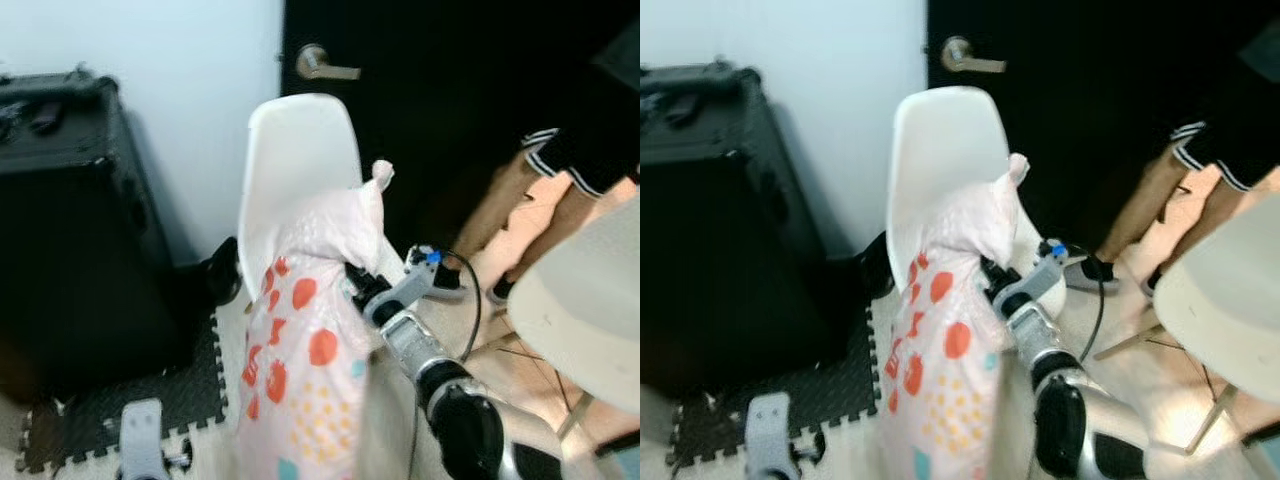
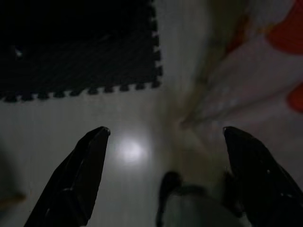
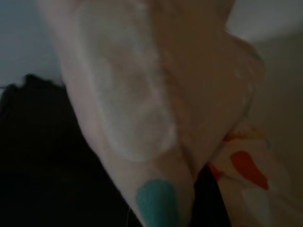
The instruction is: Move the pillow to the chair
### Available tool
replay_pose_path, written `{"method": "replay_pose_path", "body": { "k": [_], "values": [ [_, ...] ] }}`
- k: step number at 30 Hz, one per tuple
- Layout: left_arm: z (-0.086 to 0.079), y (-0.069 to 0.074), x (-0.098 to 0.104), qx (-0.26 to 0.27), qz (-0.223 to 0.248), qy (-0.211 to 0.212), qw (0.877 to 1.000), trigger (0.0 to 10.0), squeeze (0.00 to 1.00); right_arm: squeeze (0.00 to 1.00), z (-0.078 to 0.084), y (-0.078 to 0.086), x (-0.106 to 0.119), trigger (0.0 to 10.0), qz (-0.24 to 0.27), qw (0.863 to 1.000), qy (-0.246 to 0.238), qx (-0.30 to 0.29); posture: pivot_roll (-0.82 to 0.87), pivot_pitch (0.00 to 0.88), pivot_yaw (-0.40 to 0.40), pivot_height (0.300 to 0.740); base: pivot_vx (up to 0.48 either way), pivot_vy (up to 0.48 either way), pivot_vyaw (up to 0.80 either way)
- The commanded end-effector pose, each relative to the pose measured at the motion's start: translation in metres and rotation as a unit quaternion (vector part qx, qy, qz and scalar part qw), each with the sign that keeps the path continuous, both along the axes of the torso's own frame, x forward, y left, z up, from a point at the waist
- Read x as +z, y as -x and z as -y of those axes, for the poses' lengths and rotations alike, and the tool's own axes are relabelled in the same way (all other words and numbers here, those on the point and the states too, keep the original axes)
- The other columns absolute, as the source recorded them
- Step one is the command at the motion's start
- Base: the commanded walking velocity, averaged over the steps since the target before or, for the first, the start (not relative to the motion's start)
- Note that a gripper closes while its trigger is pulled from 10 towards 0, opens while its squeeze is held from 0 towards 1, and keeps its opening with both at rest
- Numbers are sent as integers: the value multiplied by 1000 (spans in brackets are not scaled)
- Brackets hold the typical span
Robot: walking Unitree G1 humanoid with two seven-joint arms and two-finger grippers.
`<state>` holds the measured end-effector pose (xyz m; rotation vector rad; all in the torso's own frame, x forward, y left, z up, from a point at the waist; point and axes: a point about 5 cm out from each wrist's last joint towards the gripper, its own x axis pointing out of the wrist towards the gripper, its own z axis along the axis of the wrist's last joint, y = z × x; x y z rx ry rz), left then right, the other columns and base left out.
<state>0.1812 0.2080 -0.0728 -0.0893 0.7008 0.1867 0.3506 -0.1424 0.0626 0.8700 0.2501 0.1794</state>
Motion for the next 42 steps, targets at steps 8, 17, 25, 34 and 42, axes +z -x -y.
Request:
{"method": "replay_pose_path", "body": {
  "k": [8, 17, 25, 34, 42],
  "values": [
    [-3, 13, -6, 1, -21, -2, 1000, 10000, 0, 0, -4, -9, 15, 10000, 33, 999, 4, -11, 128, 57, -67, 740, 305, 0, 0],
    [1, 11, -6, -4, -18, 2, 1000, 10000, 0, 0, 0, -11, 18, 10000, 36, 999, -6, -25, 129, 59, -69, 740, 318, 0, 0],
    [2, 13, -7, -6, -20, 2, 1000, 10000, 0, 0, 11, -21, 36, 10000, 58, 995, -58, -62, 130, 61, -68, 740, 338, 0, 0],
    [6, 13, -7, -14, -21, 5, 1000, 10000, 0, 0, 35, -39, 83, 10000, 154, 950, -241, -122, 133, 58, -76, 740, 351, 0, 0],
    [11, 15, -10, -11, -30, 9, 999, 10000, 0, 0, 57, -27, 49, 10000, 27, 986, -18, -164, 142, 57, -87, 740, 213, 0, 0]
  ]
}}
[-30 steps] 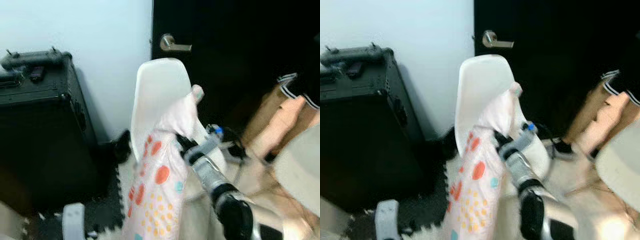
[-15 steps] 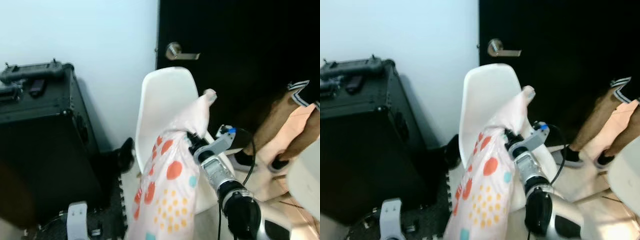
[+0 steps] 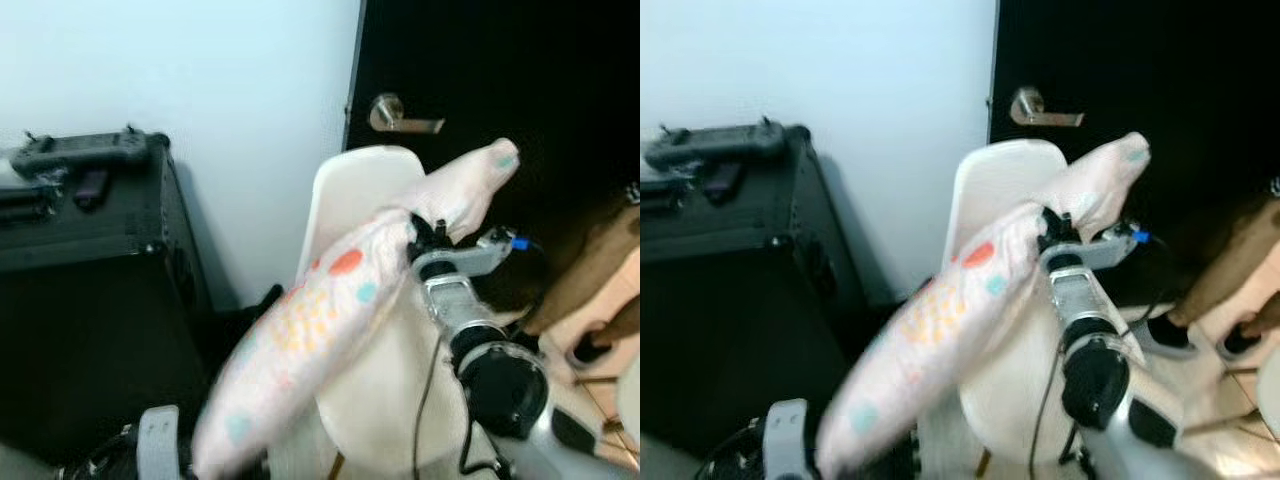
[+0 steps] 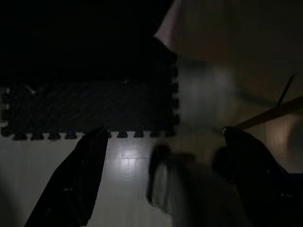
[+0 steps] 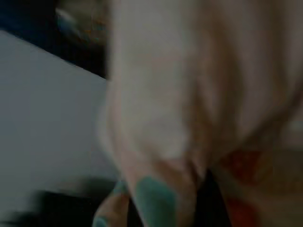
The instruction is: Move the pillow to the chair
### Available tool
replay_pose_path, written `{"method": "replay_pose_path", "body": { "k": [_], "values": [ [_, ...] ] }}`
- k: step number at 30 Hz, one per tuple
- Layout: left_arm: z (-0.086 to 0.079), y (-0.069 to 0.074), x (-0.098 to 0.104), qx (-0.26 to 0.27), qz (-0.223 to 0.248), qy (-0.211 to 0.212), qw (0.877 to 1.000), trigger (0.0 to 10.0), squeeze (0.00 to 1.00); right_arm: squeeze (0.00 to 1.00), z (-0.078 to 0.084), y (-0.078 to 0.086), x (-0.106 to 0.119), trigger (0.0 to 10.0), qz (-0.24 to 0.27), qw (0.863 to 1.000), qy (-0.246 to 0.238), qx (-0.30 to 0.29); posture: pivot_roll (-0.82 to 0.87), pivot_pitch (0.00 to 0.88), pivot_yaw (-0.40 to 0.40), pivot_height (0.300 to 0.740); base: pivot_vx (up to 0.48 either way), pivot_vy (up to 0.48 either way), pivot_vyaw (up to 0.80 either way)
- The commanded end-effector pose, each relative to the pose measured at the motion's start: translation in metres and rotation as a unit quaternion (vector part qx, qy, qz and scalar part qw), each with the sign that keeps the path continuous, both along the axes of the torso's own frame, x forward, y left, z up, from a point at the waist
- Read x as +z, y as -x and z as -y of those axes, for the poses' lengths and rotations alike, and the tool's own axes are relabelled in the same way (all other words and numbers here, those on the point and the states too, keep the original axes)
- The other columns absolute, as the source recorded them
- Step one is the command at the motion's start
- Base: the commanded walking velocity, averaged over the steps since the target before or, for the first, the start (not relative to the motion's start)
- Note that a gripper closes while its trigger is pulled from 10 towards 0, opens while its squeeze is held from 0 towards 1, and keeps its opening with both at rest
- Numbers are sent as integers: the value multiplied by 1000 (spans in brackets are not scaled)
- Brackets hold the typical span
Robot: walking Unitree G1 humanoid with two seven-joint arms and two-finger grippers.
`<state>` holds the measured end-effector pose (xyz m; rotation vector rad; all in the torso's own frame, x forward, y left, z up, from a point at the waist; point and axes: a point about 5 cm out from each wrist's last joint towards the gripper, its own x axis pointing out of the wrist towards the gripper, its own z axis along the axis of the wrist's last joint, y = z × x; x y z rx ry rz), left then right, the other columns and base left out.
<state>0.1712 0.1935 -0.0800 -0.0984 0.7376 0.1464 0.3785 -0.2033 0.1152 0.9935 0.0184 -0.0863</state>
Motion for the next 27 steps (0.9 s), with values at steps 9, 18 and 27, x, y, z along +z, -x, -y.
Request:
{"method": "replay_pose_path", "body": {
  "k": [9, 18, 27],
  "values": [
    [5, 12, -6, -33, -25, -8, 999, 10000, 0, 0, -20, 12, -30, 10000, -86, 977, 182, 67, 132, 69, -73, 740, 0, -150, 0],
    [8, 9, -5, -39, -22, -7, 999, 10000, 0, 0, -27, 17, -42, 10000, -131, 949, 267, 103, 128, 73, -75, 740, 0, -441, 0],
    [7, 9, -5, -28, -23, -11, 999, 10000, 0, 0, -38, 53, -97, 10000, -294, 829, 423, 220, 126, 75, -81, 740, 0, -266, 0]
  ]
}}
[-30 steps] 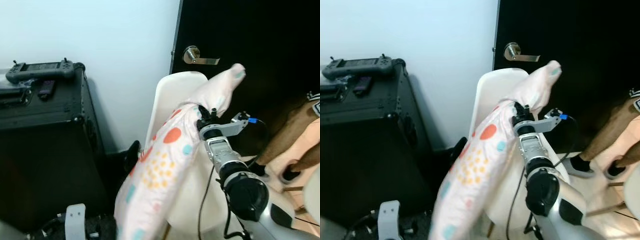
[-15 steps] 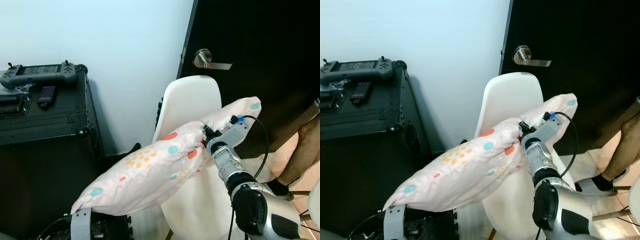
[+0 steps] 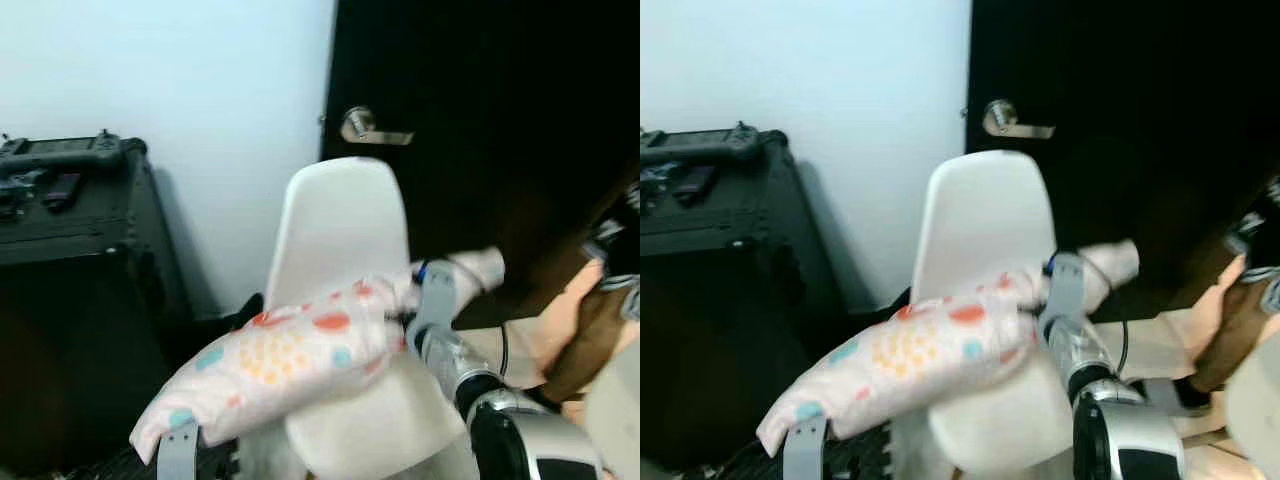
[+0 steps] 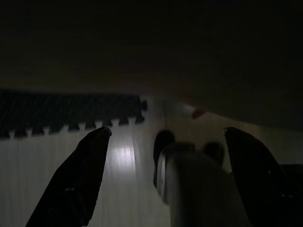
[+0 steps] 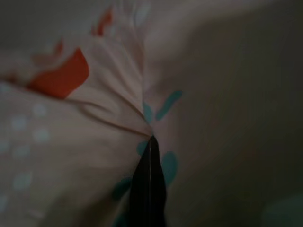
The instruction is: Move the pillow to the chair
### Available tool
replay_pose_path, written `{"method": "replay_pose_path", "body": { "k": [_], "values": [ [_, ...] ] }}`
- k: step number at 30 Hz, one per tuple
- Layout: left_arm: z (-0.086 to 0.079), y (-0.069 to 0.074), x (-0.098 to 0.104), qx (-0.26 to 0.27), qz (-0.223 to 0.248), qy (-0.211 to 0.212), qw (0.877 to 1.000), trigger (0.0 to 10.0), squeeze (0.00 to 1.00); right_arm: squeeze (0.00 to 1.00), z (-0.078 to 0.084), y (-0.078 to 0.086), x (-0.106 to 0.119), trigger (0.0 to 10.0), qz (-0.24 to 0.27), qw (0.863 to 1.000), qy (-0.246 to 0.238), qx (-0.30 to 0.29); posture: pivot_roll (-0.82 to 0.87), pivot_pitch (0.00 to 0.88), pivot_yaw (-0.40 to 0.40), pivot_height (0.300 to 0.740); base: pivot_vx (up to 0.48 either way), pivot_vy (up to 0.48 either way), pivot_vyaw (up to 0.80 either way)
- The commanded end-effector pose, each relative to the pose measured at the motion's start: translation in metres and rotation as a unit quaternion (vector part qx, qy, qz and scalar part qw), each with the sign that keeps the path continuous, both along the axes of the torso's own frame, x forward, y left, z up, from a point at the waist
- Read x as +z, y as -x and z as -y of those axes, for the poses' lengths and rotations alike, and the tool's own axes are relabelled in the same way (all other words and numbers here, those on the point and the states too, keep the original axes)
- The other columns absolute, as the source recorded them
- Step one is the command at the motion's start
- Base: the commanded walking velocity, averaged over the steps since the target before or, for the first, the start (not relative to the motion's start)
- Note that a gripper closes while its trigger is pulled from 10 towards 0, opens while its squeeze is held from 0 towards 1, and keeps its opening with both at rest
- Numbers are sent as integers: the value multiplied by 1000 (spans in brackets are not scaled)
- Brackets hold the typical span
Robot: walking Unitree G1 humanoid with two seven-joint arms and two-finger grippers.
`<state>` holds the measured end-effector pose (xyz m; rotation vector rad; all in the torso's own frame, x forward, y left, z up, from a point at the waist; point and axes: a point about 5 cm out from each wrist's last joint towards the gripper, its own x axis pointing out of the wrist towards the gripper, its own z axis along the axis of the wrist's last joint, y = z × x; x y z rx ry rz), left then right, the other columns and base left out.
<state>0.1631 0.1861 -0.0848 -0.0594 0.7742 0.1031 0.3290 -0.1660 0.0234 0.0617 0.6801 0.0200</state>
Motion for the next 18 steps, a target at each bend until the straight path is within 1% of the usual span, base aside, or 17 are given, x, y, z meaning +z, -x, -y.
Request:
{"method": "replay_pose_path", "body": {
  "k": [1, 3, 5, 6, 7, 9, 10, 11, 12, 14, 15, 16, 18],
  "values": [
    [-1, 1, -1, 3, -4, 0, 1000, 10000, 0, 0, -2, 8, -10, 10000, -37, 999, 31, 25, 125, 76, -81, 740, 0, 0, 0],
    [-1, 1, -1, 5, -6, -1, 1000, 10000, 0, 0, -6, 19, -22, 10000, -79, 993, 64, 68, 123, 76, -82, 740, 0, 0, 0],
    [-1, 1, -1, 5, -6, -1, 1000, 10000, 0, 0, -6, 19, -22, 10000, -79, 993, 64, 68, 123, 76, -82, 740, 0, 0, 0],
    [-1, 1, -1, 6, -6, -2, 1000, 10000, 0, 0, -12, 30, -32, 10000, -111, 983, 89, 115, 121, 76, -82, 740, 0, 0, 0],
    [-1, 1, -1, 6, -6, -2, 1000, 10000, 0, 0, -12, 30, -32, 10000, -111, 983, 89, 115, 121, 76, -82, 740, 0, 0, 0],
    [-1, 1, -1, 6, -5, -2, 1000, 10000, 0, 0, -20, 39, -40, 10000, -135, 974, 98, 155, 120, 78, -84, 740, 0, 0, 0],
    [-1, 1, -1, 6, -5, -2, 1000, 10000, 0, 0, -20, 39, -40, 10000, -135, 974, 98, 155, 120, 78, -84, 740, 0, 0, 0],
    [0, 1, -1, 7, -5, -2, 1000, 10000, 0, 0, -26, 44, -44, 10000, -145, 969, 98, 175, 121, 83, -86, 740, 0, 0, 0],
    [0, 1, -1, 7, -5, -2, 1000, 10000, 0, 0, -31, 48, -47, 10000, -154, 965, 96, 191, 121, 84, -87, 740, 0, 0, 0],
    [0, 1, -1, 10, -4, -2, 1000, 10000, 0, 0, -40, 53, -51, 10000, -156, 965, 77, 198, 121, 88, -88, 740, 0, 0, 0],
    [0, 2, -1, 10, -4, -2, 1000, 10000, 0, 0, -45, 53, -51, 10000, -152, 967, 58, 198, 122, 93, -89, 740, 0, 0, 0],
    [0, 2, -1, 10, -4, -2, 1000, 10000, 0, 0, -45, 53, -51, 10000, -152, 967, 58, 198, 122, 93, -89, 740, 0, 0, 0],
    [1, 3, -2, 12, -6, -1, 1000, 10000, 0, 0, -55, 51, -48, 10000, -132, 973, 18, 190, 121, 97, -91, 740, 0, 0, 0]
  ]
}}
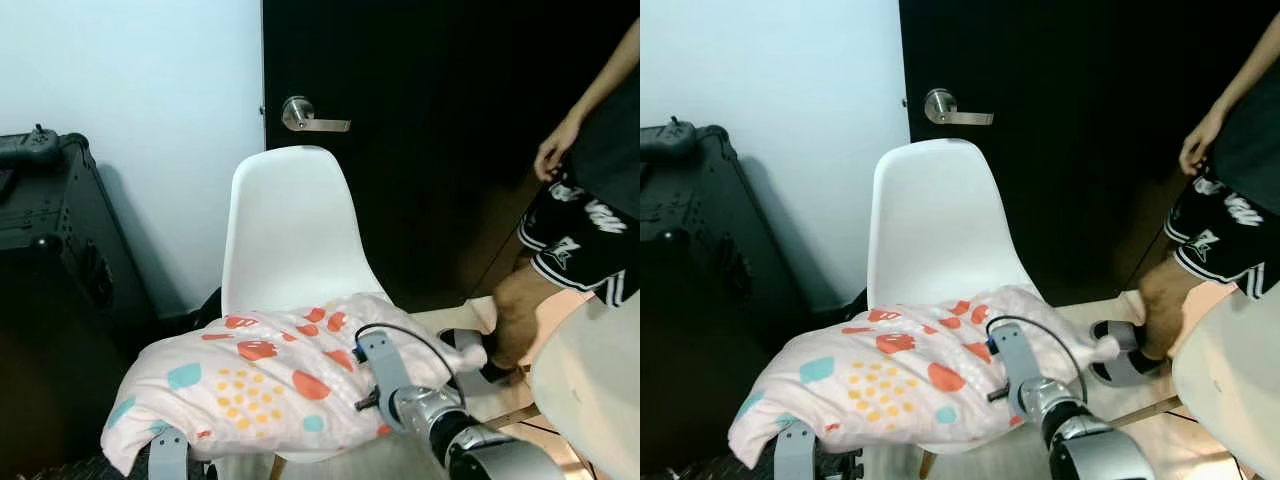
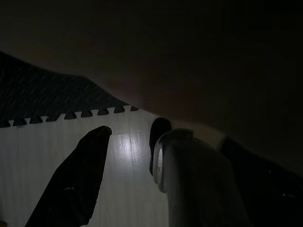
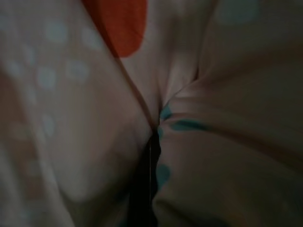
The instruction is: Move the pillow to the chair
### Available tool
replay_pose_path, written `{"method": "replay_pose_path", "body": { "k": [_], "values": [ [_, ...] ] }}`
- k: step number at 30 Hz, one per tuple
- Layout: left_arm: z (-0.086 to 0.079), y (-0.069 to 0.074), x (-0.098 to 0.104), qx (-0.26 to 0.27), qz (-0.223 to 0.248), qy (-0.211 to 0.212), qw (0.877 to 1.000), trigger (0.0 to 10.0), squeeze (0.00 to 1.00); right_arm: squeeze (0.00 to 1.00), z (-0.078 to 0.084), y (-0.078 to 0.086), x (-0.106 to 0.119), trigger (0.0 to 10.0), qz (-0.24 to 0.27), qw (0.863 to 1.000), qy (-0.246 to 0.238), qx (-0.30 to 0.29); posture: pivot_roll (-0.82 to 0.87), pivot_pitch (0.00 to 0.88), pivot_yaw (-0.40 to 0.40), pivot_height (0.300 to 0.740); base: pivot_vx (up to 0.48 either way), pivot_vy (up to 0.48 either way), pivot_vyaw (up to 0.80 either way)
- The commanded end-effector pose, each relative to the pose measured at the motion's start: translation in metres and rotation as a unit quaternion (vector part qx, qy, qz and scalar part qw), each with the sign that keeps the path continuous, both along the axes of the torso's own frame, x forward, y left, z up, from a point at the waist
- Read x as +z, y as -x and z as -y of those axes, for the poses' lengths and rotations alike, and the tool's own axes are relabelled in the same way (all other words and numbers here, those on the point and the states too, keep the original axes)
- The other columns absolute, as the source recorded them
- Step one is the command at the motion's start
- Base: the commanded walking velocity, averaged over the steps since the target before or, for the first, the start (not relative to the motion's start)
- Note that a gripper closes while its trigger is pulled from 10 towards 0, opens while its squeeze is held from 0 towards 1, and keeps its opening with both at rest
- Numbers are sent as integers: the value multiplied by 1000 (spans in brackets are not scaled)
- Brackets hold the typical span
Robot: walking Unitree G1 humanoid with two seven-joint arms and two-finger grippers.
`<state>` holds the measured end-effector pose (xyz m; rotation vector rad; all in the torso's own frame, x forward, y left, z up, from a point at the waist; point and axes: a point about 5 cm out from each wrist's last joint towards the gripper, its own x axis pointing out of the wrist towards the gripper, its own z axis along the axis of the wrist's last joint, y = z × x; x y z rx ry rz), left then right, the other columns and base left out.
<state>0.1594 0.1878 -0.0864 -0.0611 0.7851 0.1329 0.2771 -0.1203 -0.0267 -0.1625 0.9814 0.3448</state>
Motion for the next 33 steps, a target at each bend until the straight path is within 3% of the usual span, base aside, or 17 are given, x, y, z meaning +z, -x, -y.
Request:
{"method": "replay_pose_path", "body": {
  "k": [1, 11, 19, 33],
  "values": [
    [3, 1, -1, -1, -1, 3, 1000, 10000, 0, 0, -13, -1, 2, 10000, 10, 999, -46, -1, 121, 101, -93, 740, 0, 0, 0],
    [0, 9, -3, 17, -6, 3, 1000, 10000, 0, 0, -17, 8, -5, 10000, 6, 999, -4, 50, 129, 113, -118, 705, 0, 0, 0],
    [-2, 20, -7, 22, -18, 2, 1000, 10000, 0, 0, -14, 4, -3, 10000, 30, 998, 17, 51, 121, 122, -117, 665, 0, 0, 0],
    [-2, 10, -3, 18, -6, 1, 1000, 10000, 0, 0, -12, 10, -8, 10000, 23, 997, 33, 61, 119, 126, -122, 600, 0, 0, 0]
  ]
}}
